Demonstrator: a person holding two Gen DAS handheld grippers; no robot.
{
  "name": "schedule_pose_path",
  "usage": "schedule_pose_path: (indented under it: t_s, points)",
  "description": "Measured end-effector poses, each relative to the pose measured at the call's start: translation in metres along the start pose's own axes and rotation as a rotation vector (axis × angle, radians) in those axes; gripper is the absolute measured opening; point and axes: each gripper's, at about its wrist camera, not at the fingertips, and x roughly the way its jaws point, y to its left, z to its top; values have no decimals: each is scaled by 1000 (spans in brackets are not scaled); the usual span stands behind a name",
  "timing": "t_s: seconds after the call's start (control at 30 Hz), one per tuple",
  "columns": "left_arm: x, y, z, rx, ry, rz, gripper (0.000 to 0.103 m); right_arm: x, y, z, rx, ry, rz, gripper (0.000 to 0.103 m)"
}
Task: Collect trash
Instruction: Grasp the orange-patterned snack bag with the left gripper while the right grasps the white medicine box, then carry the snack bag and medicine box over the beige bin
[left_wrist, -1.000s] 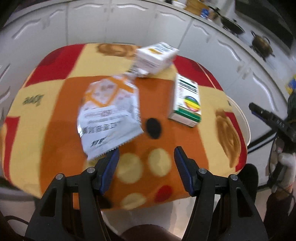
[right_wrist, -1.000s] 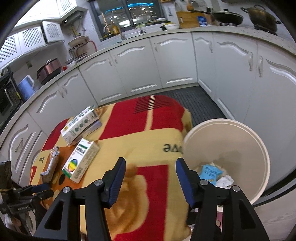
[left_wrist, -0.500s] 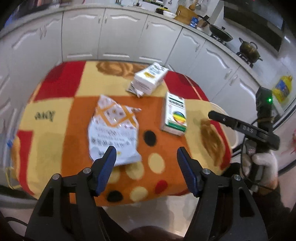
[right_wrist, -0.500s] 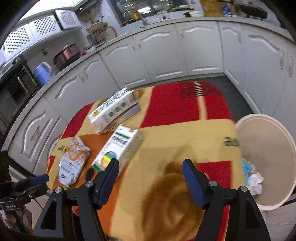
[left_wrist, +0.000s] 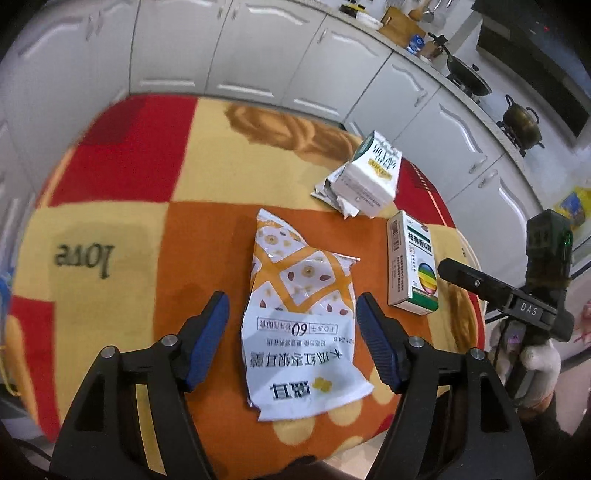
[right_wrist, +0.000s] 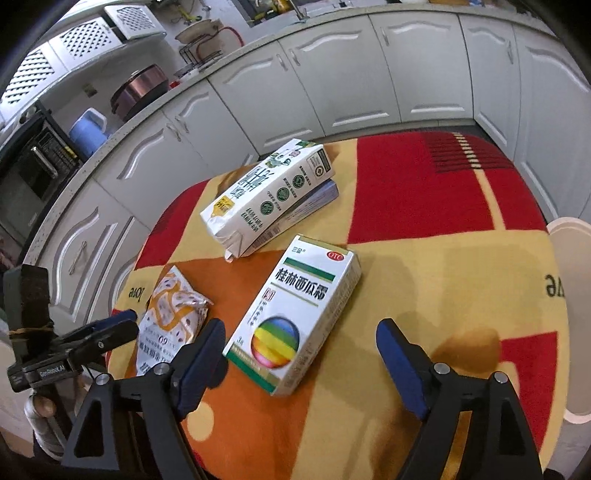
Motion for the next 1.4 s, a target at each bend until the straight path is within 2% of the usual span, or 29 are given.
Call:
schedule_pose_path:
  t_s: [0.07, 0.2, 0.47, 0.5, 0.53, 0.63, 0.7, 0.93, 1.1, 1.4]
  points:
    - [10, 0, 1, -3, 24, -29, 70, 6, 1, 3, 10, 7, -4, 85]
    - [24, -6, 3, 11, 44, -34, 70, 16, 5, 8, 11, 19, -14, 85]
    - [36, -19, 2, 51, 27, 18, 69, 39, 17, 11, -7, 34, -55, 84]
    - [36, -20, 1, 59, 19, 30, 57, 41, 19, 9, -26, 30, -71, 75]
    - [36, -22, 0, 71, 18, 43, 35, 40, 21, 7, -49, 21, -87, 67]
    - [31, -26, -4, 97, -3, 45, 21, 34, 23, 3, -96, 6, -74, 62]
    - [25, -30, -7, 114, -28, 45, 15, 25, 21, -1, -115, -11, -72, 60]
    - [7, -47, -12, 104, -71, 13, 13, -16, 5, -11, -115, -76, -61, 56]
    - [-5, -75, -13, 148, -98, -7, 13, -44, -2, -18, -115, -123, -60, 55]
    - [-1, -122, -10, 197, -111, -22, 13, -77, -25, -26, -75, -188, -81, 54]
